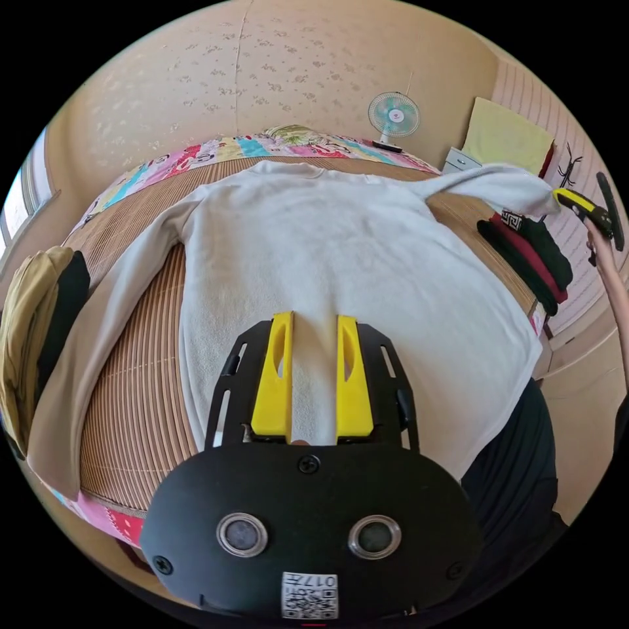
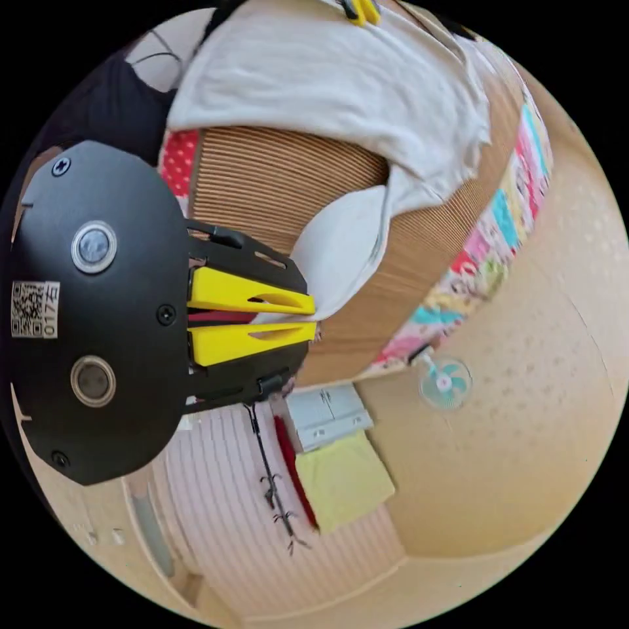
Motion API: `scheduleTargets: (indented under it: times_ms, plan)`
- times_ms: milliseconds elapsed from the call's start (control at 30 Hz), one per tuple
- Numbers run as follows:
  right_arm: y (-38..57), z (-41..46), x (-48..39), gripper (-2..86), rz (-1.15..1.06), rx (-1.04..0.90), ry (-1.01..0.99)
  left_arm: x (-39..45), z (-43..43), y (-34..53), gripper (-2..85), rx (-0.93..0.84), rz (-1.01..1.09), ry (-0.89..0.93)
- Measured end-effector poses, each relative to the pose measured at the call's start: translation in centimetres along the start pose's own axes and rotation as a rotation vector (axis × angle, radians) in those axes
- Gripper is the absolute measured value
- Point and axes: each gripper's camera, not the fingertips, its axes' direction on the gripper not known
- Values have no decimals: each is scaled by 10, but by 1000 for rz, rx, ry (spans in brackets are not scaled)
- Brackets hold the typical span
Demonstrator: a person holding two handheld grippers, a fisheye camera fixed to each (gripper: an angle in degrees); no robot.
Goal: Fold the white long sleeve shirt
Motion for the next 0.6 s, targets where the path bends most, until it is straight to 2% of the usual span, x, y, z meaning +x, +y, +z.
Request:
scheduleTargets:
  times_ms: [33,100,167,233,300,400,500,600]
  plan:
    - [10,-6,23,18,138,53,21,-1,0,2,102,1,-1,2]
    - [38,8,45,15,348,12,-4,-6,-1,4,102,0,-10,21]
    - [86,45,52,15,559,-124,-201,-10,-2,7,101,3,-18,36]
    - [150,86,30,17,696,-291,-514,-12,-2,9,101,3,-19,41]
    - [186,84,8,20,733,-283,-596,-15,-2,10,101,2,-23,50]
    - [200,45,-3,35,716,-175,-559,-21,-3,13,101,0,-31,65]
    - [172,24,13,58,658,-129,-632,-24,-4,15,101,0,-33,70]
    - [139,33,54,88,717,-124,-793,-29,-6,17,100,1,-39,81]
